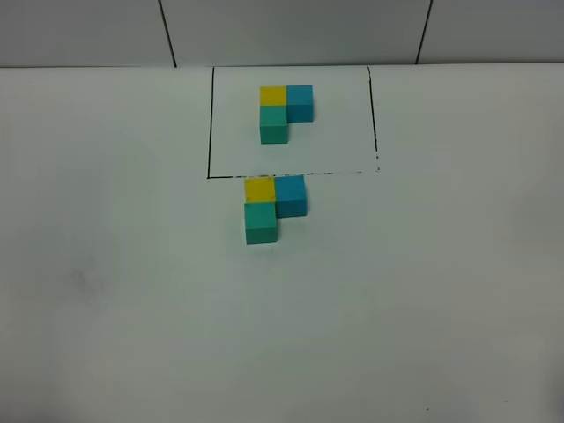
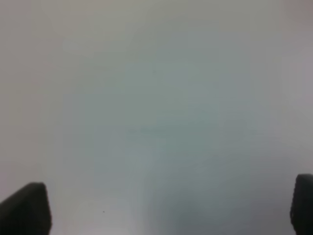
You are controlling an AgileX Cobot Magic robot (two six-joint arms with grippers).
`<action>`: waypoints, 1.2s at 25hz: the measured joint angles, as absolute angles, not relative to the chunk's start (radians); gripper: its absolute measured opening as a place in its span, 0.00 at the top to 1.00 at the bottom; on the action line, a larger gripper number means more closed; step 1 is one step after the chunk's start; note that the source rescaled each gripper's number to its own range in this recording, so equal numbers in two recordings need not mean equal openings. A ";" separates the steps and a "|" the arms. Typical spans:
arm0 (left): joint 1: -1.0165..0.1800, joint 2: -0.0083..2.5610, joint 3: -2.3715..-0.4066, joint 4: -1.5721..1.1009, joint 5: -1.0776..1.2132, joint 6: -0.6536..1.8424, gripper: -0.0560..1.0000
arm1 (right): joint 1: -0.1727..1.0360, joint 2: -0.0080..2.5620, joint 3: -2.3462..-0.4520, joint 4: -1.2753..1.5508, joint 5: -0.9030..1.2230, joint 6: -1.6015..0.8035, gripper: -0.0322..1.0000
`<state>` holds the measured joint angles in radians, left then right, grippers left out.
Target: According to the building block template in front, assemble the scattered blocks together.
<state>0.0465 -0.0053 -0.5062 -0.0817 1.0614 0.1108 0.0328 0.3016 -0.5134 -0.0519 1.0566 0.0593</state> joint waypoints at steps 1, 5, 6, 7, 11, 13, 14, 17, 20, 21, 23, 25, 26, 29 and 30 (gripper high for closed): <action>0.047 -0.005 -0.506 -0.082 1.061 0.111 0.31 | 0.033 0.274 -0.509 -0.049 1.062 0.052 0.00; 0.047 -0.005 -0.506 -0.082 1.061 0.111 0.31 | 0.033 0.179 -0.505 -0.023 1.066 0.031 0.03; 0.047 -0.005 -0.506 -0.082 1.061 0.111 0.31 | 0.033 0.159 -0.505 -0.023 1.066 0.031 0.04; 0.047 -0.005 -0.506 -0.082 1.061 0.111 0.31 | 0.033 0.141 -0.505 -0.023 1.066 0.030 0.04; 0.047 -0.005 -0.506 -0.082 1.061 0.111 0.31 | 0.033 0.071 -0.505 -0.022 1.066 0.029 0.06; 0.047 -0.005 -0.506 -0.082 1.061 0.111 0.31 | 0.033 0.037 -0.505 -0.022 1.067 0.028 0.07; 0.047 -0.005 -0.506 -0.082 1.061 0.111 0.31 | 0.033 0.021 -0.505 -0.022 1.067 0.028 0.08; 0.047 -0.005 -0.506 -0.082 1.061 0.111 0.31 | 0.033 0.009 -0.504 -0.022 1.068 0.027 0.09; 0.047 -0.005 -0.506 -0.082 1.061 0.111 0.31 | 0.033 0.009 -0.504 -0.022 1.068 0.026 0.12; 0.047 -0.005 -0.506 -0.082 1.061 0.111 0.31 | 0.033 0.009 -0.504 -0.021 1.068 0.025 0.13; 0.047 -0.005 -0.506 -0.082 1.061 0.111 0.31 | 0.033 0.009 -0.504 -0.021 1.068 0.023 0.17; 0.047 -0.005 -0.506 -0.082 1.061 0.111 0.31 | 0.033 0.009 -0.504 -0.021 1.068 0.023 0.19; 0.047 -0.005 -0.506 -0.082 1.061 0.111 0.31 | 0.033 0.009 -0.504 -0.021 1.068 0.023 0.21; 0.047 -0.005 -0.506 -0.082 1.061 0.111 0.31 | 0.033 0.009 -0.504 -0.021 1.068 0.023 0.23; 0.047 -0.005 -0.506 -0.082 1.061 0.111 0.31 | 0.033 0.009 -0.504 -0.021 1.068 0.023 0.23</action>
